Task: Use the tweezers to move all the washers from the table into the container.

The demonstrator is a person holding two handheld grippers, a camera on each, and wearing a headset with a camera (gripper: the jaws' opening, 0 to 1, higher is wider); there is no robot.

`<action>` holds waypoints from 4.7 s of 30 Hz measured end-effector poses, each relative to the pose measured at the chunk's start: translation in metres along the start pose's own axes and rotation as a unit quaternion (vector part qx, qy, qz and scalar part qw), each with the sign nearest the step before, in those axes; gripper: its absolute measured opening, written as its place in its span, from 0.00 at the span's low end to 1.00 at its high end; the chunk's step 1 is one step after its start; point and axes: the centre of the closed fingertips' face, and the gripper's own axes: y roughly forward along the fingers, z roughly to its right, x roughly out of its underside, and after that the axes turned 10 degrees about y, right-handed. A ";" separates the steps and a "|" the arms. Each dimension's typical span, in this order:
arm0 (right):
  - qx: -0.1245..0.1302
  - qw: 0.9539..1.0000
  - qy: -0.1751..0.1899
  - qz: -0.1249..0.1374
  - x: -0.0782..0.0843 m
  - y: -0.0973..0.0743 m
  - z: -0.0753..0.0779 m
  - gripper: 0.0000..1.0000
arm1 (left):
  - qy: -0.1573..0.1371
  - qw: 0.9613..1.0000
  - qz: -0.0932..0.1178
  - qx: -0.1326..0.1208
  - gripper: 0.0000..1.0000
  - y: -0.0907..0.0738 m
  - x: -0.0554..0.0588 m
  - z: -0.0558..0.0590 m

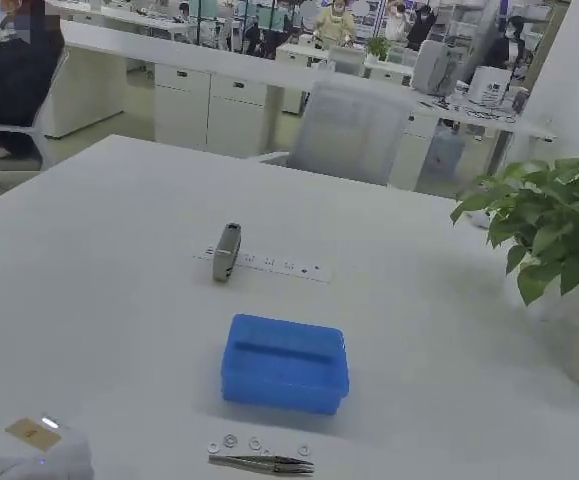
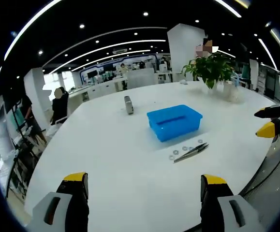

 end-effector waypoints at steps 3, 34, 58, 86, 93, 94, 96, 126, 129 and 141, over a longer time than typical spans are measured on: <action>-0.001 1.000 -0.004 -0.006 0.003 0.002 0.001 0.80 | 0.001 1.000 -0.002 -0.002 0.99 0.000 0.000 -0.001; 0.004 1.000 -0.004 0.001 -0.001 -0.001 0.000 0.79 | -0.001 1.000 -0.007 0.024 0.99 0.001 0.001 0.007; -0.007 1.000 0.015 -0.007 -0.008 0.014 0.001 0.77 | 0.030 0.990 -0.011 0.139 0.76 0.019 -0.019 0.031; -0.014 0.998 0.043 -0.054 0.013 0.028 -0.003 0.75 | 0.215 0.916 -0.038 0.336 0.09 0.105 -0.015 0.085; -0.020 0.998 0.038 -0.055 0.011 0.029 -0.010 0.75 | 0.264 0.896 -0.046 0.353 0.06 0.118 -0.004 0.094; -0.021 0.998 0.038 -0.055 0.010 0.029 -0.011 0.75 | 0.269 0.894 -0.047 0.356 0.05 0.119 -0.003 0.095; -0.022 0.998 0.038 -0.056 0.011 0.029 -0.012 0.75 | 0.278 0.888 -0.058 0.361 0.05 0.120 0.004 0.095; -0.206 0.955 -0.169 -0.129 0.006 0.090 -0.096 0.31 | 0.220 0.904 0.025 0.367 0.00 0.030 -0.051 0.100; -0.234 0.943 -0.193 -0.136 0.005 0.101 -0.108 0.25 | 0.225 0.902 0.037 0.367 0.00 0.024 -0.056 0.099; -0.287 0.924 -0.210 -0.139 0.003 0.129 -0.150 0.09 | 0.262 0.896 0.036 0.356 0.00 0.019 -0.061 0.084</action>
